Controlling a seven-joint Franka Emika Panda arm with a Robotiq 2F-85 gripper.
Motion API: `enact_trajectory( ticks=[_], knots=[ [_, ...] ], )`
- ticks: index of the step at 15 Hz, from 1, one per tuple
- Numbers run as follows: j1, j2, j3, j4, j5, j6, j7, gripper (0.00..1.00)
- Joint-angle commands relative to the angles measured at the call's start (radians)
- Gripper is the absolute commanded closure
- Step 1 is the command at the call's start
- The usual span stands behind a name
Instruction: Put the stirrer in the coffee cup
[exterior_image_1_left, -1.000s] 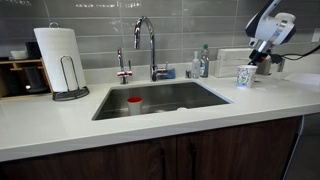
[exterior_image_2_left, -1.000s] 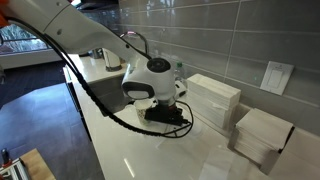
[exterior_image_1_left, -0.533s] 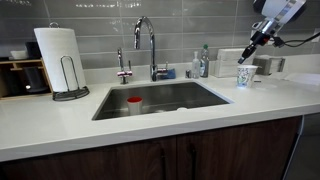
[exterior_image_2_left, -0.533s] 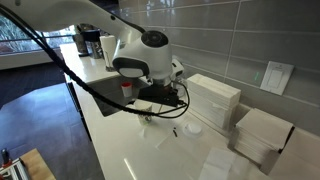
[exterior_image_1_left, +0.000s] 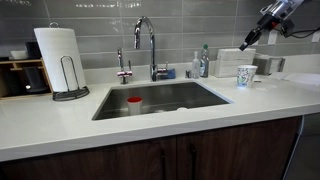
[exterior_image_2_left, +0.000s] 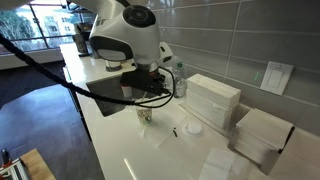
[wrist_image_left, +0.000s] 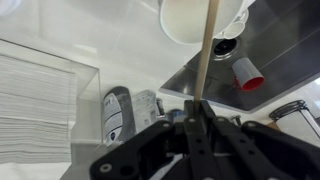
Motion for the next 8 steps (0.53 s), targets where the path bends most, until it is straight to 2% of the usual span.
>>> enact_trajectory(
  ticks=[1,3,5,8],
  knots=[
    [0.056,-0.066,-0.044,-0.095,0.112,-0.016,-0.053,0.98],
    [0.076,-0.075,-0.05,-0.128,0.17,0.002,-0.086,0.98],
    [0.095,-0.072,-0.053,-0.146,0.289,0.038,-0.182,0.98],
    [0.103,-0.055,-0.056,-0.164,0.402,0.052,-0.298,0.98]
  ],
)
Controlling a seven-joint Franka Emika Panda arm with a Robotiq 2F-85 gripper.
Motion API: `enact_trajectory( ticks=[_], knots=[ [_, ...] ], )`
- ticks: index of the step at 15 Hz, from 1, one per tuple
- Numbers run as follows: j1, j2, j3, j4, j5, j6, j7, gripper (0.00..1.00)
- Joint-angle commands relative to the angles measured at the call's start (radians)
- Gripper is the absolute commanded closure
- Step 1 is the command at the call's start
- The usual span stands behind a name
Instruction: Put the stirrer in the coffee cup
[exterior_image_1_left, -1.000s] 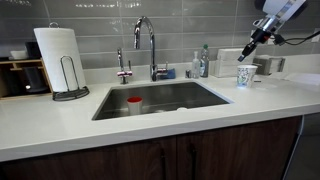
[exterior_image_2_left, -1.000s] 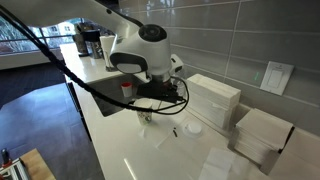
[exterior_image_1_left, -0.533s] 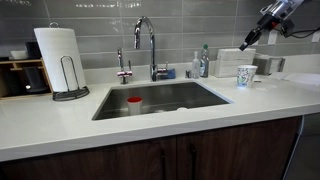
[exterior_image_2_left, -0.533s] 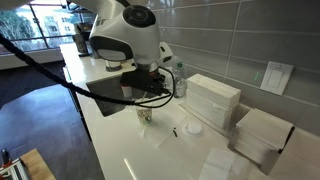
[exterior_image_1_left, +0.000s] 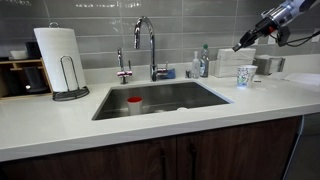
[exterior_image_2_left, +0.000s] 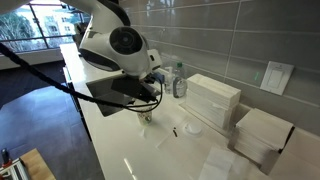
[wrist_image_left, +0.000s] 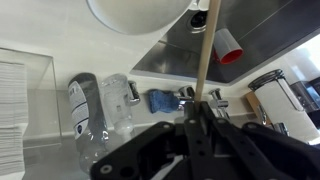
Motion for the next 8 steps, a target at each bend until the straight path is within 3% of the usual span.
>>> enact_trajectory(
  ticks=[1,8],
  knots=[
    [0.027,-0.002,-0.023,-0.046,0.148,0.037,-0.167,0.98],
    [0.021,0.039,-0.023,-0.047,0.403,0.089,-0.431,0.98]
  ],
)
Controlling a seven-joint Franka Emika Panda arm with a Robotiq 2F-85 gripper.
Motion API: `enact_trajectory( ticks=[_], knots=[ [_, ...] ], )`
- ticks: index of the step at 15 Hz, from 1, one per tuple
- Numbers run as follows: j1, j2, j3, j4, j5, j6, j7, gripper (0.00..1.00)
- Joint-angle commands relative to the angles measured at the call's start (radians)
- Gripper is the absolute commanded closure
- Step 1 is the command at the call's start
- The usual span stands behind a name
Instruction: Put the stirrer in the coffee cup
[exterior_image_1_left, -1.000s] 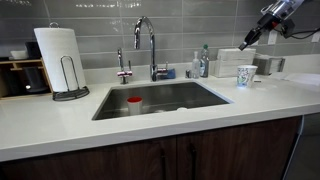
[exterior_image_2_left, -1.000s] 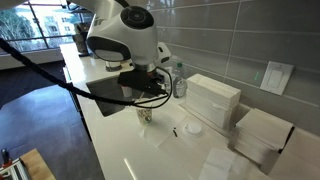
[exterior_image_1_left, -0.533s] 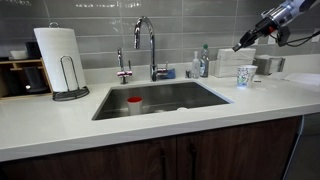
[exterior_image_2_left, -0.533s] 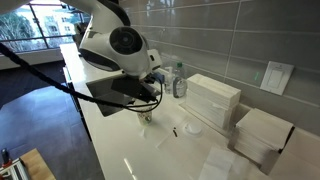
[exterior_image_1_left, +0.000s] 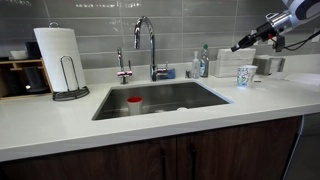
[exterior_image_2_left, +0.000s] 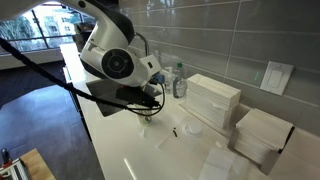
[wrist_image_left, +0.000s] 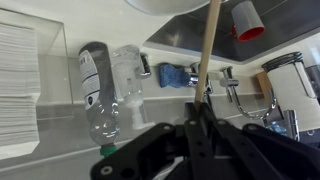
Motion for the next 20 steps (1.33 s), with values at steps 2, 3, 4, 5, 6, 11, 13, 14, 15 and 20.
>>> enact_trajectory(
  ticks=[2,3,4,5,6,11,13,14,15,20],
  knots=[
    [0.011,0.032,-0.011,-0.011,0.133,0.034,-0.15,0.98],
    [0.01,0.038,-0.01,-0.014,0.142,0.036,-0.166,0.98],
    [0.01,0.049,-0.01,-0.015,0.152,0.038,-0.184,0.98],
    [0.009,0.057,-0.01,-0.015,0.151,0.039,-0.184,0.98],
    [0.009,0.064,-0.011,-0.015,0.153,0.041,-0.188,0.98],
    [0.009,0.086,-0.011,-0.018,0.118,0.061,-0.153,0.98],
    [0.009,0.086,-0.012,-0.023,0.104,0.065,-0.137,0.98],
    [0.01,0.085,-0.012,-0.027,0.097,0.067,-0.131,0.98],
    [0.01,0.082,-0.012,-0.03,0.087,0.067,-0.122,0.98],
    [0.008,0.064,-0.013,-0.04,0.036,0.058,-0.061,0.46]
  ],
)
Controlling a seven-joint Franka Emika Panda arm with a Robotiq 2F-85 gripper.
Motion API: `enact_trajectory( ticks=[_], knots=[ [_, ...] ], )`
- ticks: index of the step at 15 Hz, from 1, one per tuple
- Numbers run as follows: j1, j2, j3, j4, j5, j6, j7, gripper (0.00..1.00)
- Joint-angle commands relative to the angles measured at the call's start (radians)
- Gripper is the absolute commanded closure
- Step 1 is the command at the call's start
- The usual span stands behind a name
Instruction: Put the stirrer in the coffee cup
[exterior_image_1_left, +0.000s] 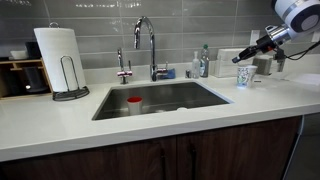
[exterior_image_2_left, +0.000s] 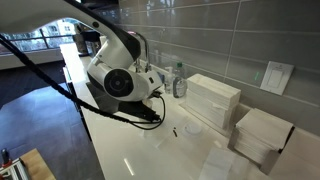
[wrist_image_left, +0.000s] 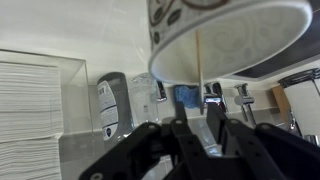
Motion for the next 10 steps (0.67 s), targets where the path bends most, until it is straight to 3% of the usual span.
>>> enact_trajectory(
  ticks=[1,6,10],
  knots=[
    [0.008,-0.029,-0.011,-0.018,-0.066,0.004,0.07,0.39],
    [0.003,-0.073,-0.015,-0.01,-0.154,-0.011,0.176,0.01],
    [-0.001,-0.129,-0.016,-0.004,-0.299,-0.007,0.33,0.0]
  ],
)
